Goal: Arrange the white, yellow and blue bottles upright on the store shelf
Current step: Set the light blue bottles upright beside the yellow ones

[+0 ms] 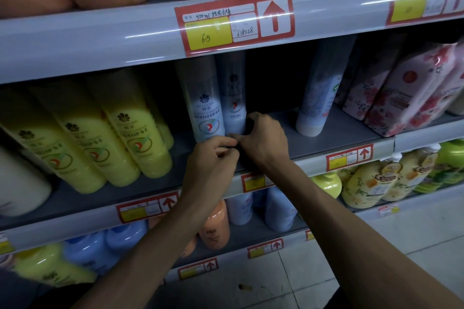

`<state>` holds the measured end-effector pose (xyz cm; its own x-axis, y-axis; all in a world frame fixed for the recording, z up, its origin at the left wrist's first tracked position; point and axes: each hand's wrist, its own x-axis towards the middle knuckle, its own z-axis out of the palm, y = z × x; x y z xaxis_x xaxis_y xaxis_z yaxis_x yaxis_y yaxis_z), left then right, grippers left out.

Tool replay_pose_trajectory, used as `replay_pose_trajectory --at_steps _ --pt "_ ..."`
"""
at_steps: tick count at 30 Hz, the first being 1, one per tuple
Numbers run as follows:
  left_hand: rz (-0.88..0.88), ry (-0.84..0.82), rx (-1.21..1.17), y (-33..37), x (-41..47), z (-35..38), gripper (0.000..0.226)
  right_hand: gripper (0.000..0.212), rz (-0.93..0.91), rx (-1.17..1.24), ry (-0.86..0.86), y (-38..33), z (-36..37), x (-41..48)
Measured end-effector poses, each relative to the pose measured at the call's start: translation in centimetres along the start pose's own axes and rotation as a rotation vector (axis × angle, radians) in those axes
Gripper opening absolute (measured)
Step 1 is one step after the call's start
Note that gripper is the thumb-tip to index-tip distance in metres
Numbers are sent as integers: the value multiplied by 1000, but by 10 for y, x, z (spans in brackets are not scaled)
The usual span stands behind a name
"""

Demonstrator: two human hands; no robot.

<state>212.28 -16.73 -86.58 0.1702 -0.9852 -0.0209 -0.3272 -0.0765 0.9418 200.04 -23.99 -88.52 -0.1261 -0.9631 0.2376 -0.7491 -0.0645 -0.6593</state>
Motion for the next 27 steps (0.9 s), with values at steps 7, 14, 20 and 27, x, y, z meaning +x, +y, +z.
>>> replay_pose_trajectory --at_steps 7,14,20,27 --pt "24 2 40 -1 -1 -1 25 49 -18 -3 -5 -1 -1 -2" --pt "101 8 127 -6 -5 -2 17 50 -42 -5 27 14 -22 -18" --pt "156 -14 159 -6 -7 12 15 52 5 -74 36 41 -60 -33" --pt "228 -55 121 2 -14 38 13 31 183 -35 185 66 -93 -40"
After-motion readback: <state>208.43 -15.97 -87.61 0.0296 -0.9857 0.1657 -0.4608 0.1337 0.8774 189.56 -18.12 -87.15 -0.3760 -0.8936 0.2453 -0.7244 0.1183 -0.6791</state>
